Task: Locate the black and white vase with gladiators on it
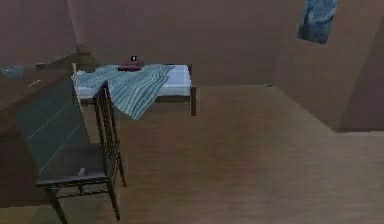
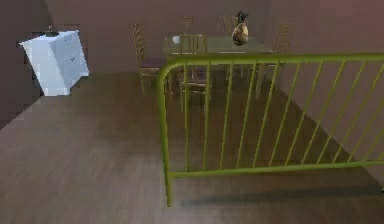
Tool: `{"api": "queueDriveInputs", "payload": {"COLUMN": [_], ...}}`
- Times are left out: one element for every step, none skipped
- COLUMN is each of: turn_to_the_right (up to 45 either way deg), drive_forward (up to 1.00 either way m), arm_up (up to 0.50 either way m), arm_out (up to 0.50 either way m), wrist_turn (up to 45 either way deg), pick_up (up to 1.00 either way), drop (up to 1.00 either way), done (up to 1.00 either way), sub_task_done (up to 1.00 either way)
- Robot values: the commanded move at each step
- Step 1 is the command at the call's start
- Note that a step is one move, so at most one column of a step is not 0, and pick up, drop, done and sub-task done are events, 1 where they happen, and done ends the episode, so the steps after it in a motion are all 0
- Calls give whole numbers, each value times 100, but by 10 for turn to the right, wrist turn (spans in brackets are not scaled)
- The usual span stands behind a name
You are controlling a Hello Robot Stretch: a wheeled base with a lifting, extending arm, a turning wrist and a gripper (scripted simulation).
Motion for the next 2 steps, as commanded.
{"api": "queueDriveInputs", "payload": {"turn_to_the_right": [360,0], "drive_forward": [0,15], "arm_up": [0,0], "arm_out": [0,0], "wrist_turn": [0,0], "pick_up": [0,0], "drop": [0,0], "done": [0,0], "sub_task_done": [0,0]}}
